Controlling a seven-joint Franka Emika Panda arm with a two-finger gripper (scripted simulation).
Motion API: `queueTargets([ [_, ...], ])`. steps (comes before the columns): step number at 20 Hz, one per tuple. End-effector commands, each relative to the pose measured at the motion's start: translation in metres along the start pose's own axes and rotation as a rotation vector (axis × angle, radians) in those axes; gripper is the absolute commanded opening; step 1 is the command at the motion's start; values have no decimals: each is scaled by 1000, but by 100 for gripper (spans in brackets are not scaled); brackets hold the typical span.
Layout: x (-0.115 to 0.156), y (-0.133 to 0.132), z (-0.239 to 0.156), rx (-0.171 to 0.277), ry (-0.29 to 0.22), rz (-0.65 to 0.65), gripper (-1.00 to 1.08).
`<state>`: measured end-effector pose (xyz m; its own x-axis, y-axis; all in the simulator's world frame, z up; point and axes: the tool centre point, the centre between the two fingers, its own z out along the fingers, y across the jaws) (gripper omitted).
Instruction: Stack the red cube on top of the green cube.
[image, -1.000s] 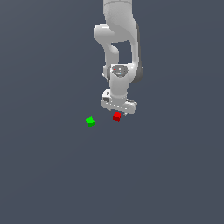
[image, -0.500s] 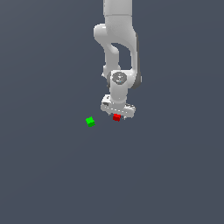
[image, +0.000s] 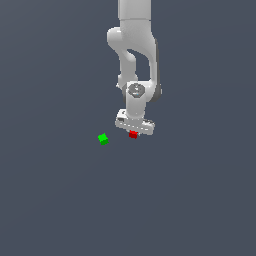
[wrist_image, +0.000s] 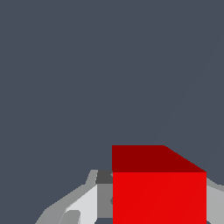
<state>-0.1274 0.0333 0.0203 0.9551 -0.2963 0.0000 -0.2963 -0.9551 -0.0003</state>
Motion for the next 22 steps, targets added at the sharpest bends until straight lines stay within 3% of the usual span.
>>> queueTargets([
  [1,0,0,0,0,0,1,-100],
  [11,0,0,-11,0,0,0,-100],
  [22,-1,1,-71,0,0,0,-100],
])
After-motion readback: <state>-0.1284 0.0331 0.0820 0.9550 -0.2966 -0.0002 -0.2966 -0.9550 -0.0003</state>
